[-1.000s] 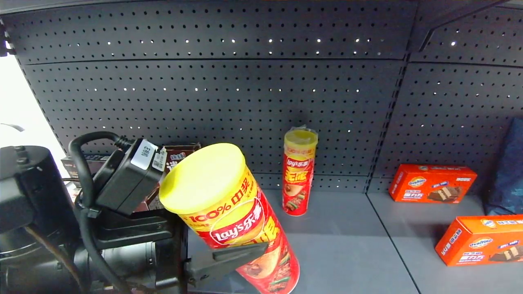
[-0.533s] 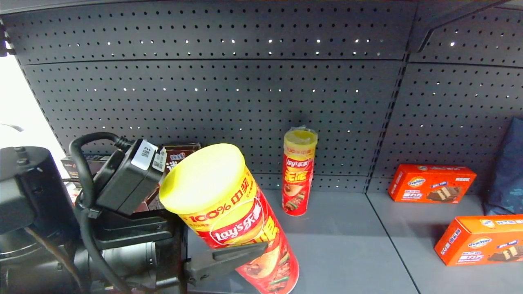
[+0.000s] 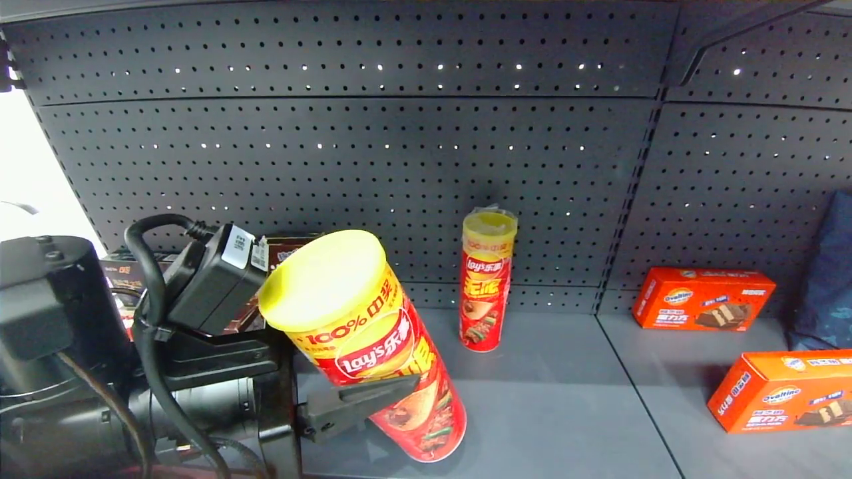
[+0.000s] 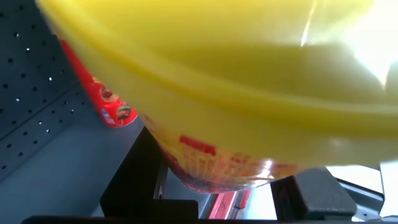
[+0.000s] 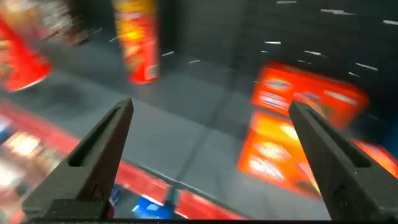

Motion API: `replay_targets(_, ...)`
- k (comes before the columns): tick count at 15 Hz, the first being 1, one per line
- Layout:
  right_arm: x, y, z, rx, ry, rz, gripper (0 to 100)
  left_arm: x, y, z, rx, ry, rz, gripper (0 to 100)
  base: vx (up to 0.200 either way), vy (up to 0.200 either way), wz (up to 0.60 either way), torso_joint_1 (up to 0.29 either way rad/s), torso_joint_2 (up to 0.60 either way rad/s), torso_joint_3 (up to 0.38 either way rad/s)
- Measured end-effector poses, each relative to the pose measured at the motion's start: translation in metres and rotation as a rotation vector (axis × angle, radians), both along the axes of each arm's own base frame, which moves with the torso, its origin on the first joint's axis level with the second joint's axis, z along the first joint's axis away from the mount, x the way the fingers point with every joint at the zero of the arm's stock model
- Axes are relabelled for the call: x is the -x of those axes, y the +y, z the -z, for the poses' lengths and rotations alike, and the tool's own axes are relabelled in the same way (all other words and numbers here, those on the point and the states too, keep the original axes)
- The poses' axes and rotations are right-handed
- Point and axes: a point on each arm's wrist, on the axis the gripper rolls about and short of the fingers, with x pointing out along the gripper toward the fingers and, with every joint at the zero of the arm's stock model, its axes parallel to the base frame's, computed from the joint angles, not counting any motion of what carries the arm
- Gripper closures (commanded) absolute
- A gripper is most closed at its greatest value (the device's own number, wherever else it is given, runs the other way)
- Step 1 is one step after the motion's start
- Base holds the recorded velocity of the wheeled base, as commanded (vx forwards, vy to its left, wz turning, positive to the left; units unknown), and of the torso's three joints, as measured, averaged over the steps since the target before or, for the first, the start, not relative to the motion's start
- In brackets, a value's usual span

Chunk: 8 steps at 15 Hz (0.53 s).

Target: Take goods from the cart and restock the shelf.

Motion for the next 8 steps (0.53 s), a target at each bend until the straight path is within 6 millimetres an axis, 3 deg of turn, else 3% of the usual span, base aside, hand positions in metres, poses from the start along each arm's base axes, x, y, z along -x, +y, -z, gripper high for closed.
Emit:
replay_targets(5,-0.074,0.027,-0.032,0.061,0.111,-0.216,0,-0.003,0.000,0.003,-0.005,0.015,-0.008,100,0.000,0.000,0.00,0.000,0.00,0.000)
replay_targets(8,-0.125,0.049,-0.035,0.048,0.072,-0.280,0,-0.004,0.000,0.002,-0.003,0.014,-0.011,100,0.000,0.000,0.00,0.000,0.00,0.000)
